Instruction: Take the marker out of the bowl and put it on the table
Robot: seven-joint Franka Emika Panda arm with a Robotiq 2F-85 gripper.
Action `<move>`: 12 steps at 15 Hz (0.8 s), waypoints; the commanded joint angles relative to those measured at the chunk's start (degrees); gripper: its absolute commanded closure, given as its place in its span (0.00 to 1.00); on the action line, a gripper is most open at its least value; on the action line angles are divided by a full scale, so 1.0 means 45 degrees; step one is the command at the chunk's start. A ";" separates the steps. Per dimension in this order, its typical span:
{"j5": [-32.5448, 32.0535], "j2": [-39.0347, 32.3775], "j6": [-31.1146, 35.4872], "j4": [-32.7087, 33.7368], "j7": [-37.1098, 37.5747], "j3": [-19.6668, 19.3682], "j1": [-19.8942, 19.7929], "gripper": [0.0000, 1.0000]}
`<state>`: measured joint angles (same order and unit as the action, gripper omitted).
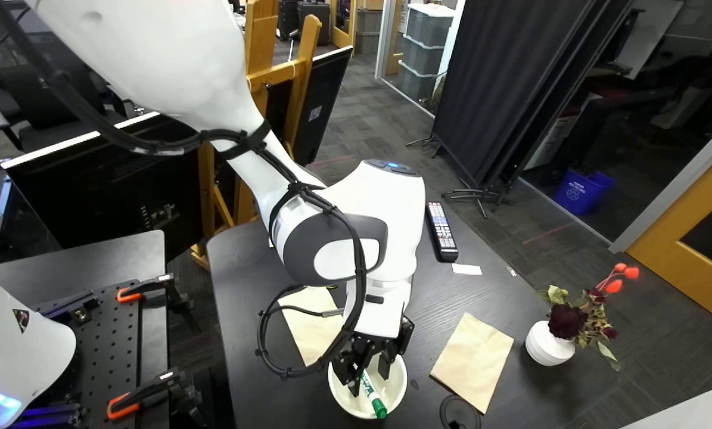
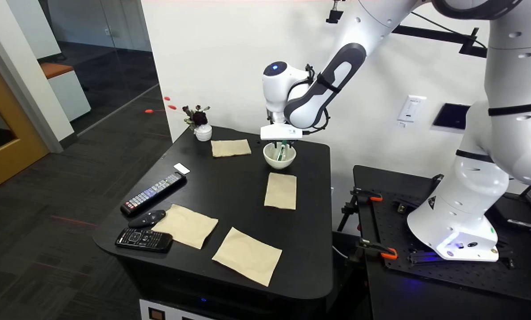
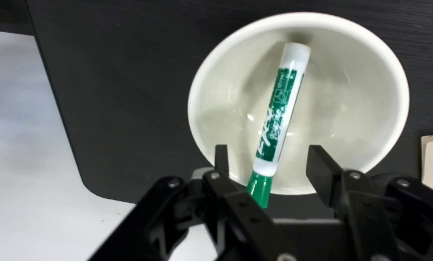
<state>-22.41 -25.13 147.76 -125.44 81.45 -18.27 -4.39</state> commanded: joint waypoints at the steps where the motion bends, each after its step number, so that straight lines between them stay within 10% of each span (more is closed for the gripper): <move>1: 0.0102 -0.0474 0.0321 0.0212 0.0239 -0.0458 0.0408 0.39; 6: 0.0121 -0.1026 0.0376 0.0383 0.0277 -0.0735 0.0584 0.41; 12: 0.0166 -0.1224 0.0449 0.0529 0.0247 -0.0886 0.0802 0.95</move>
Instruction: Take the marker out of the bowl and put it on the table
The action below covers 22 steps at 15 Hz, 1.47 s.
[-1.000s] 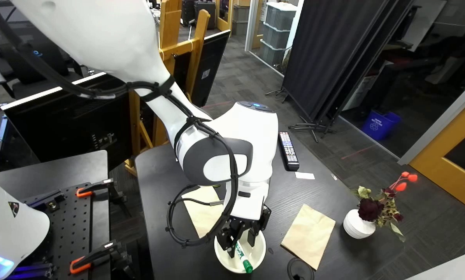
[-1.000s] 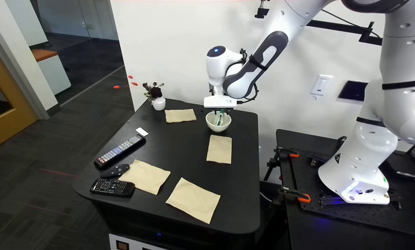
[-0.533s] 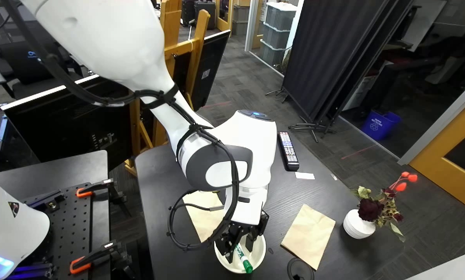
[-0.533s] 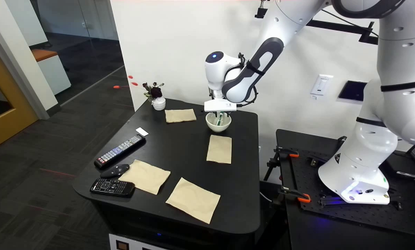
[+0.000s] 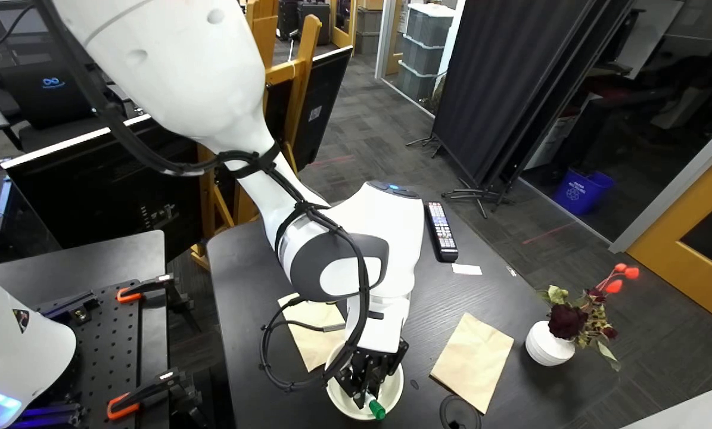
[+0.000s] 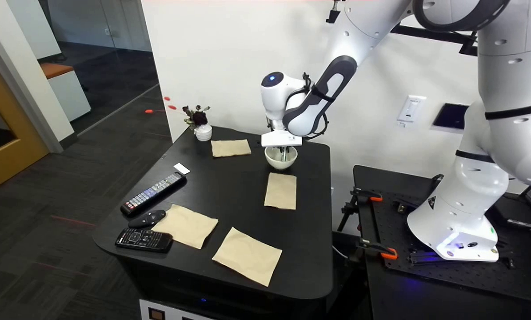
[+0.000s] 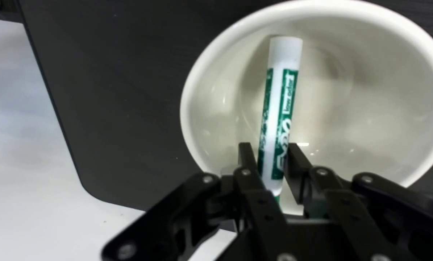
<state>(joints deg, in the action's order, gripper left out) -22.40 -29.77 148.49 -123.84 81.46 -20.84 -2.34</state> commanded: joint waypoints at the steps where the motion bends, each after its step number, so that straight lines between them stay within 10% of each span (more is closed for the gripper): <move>1: 0.0154 -0.0175 0.0257 0.0191 0.0235 -0.0326 0.0381 1.00; 12: -0.2313 0.3055 0.0263 -0.1535 0.1706 -0.1423 0.2075 0.95; 22: -0.0104 0.2893 0.0884 -0.0525 0.1181 0.1368 0.0984 0.95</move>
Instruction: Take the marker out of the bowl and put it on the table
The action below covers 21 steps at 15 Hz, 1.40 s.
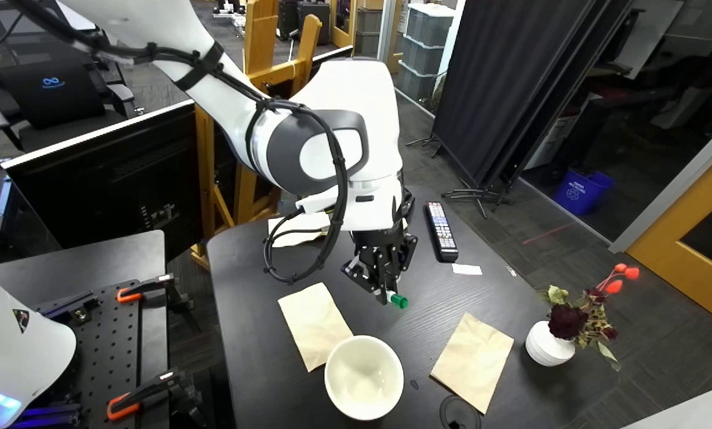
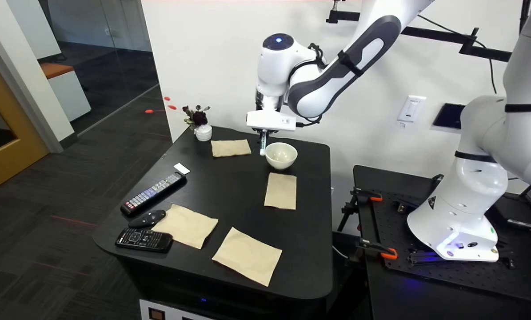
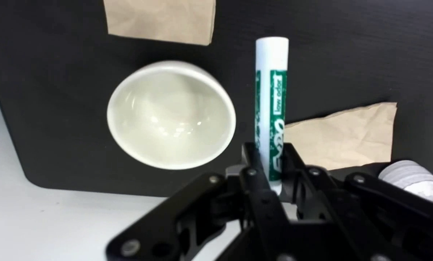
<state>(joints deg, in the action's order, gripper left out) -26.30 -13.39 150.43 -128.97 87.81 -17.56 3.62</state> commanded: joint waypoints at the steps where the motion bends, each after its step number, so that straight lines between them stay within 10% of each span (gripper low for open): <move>1: 0.0967 -0.0986 0.0462 0.0830 -0.0237 0.0775 -0.0323 0.95; 21: 0.2816 -0.6086 -0.0990 0.5422 -0.1215 0.0618 0.0518 0.95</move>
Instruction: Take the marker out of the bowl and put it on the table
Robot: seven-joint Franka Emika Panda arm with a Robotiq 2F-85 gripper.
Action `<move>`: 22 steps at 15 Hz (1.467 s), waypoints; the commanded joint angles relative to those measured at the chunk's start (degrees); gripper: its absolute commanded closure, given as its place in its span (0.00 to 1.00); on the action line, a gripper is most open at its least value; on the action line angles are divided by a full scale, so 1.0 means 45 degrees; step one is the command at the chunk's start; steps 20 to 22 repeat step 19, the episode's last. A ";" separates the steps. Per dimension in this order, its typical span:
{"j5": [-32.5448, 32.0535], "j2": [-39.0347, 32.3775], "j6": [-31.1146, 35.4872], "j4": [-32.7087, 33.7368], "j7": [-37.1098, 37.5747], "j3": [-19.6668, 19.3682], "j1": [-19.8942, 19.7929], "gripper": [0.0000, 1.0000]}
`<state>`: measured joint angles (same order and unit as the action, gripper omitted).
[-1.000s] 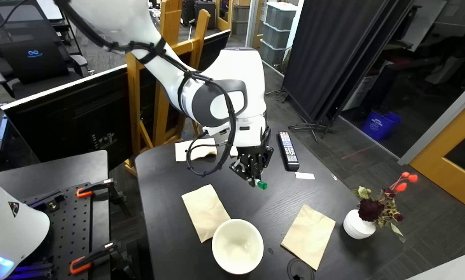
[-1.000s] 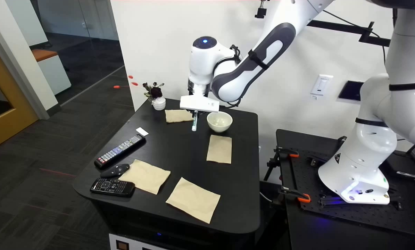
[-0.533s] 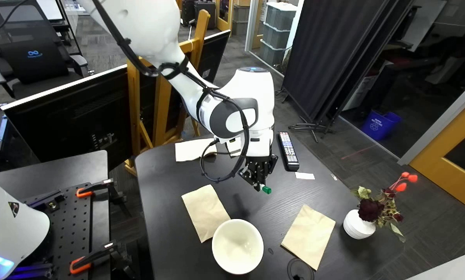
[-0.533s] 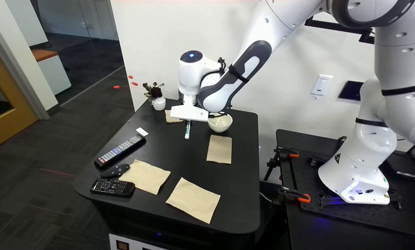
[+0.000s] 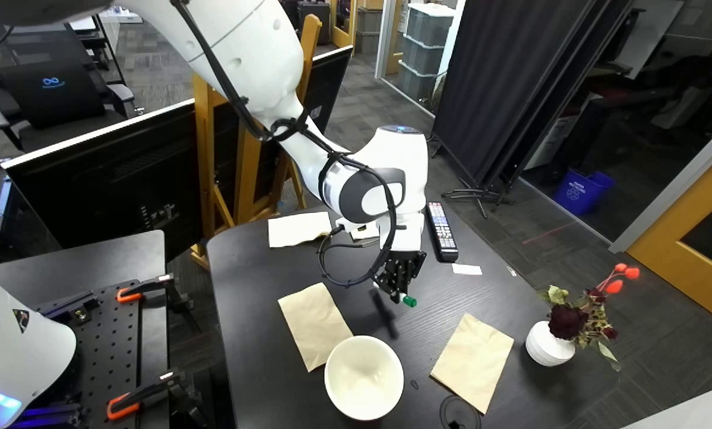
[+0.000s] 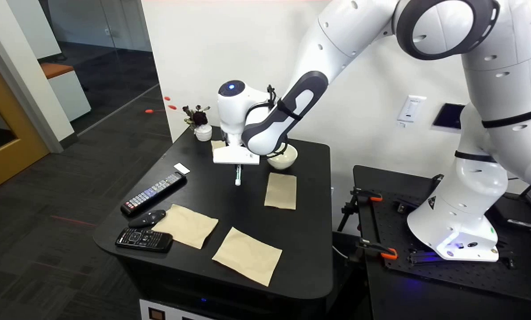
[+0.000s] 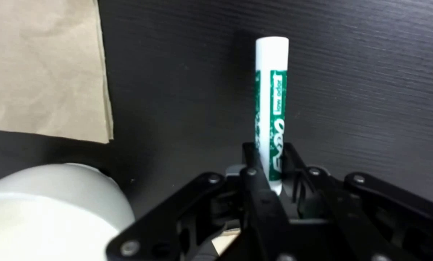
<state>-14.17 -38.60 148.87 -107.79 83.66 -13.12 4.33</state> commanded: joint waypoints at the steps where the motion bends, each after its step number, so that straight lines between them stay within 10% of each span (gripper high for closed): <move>1: 0.0120 -0.0576 -0.0748 0.0822 -0.0328 -0.0386 0.0389 0.95; 2: 0.0102 -0.0655 -0.0833 0.0904 -0.0280 -0.0448 0.0462 0.55; 10: 0.0036 -0.0856 -0.1126 0.1296 -0.0246 -0.0623 0.0724 0.04; 22: 0.0145 -0.0817 -0.0710 0.1059 -0.0146 -0.0534 0.0703 0.00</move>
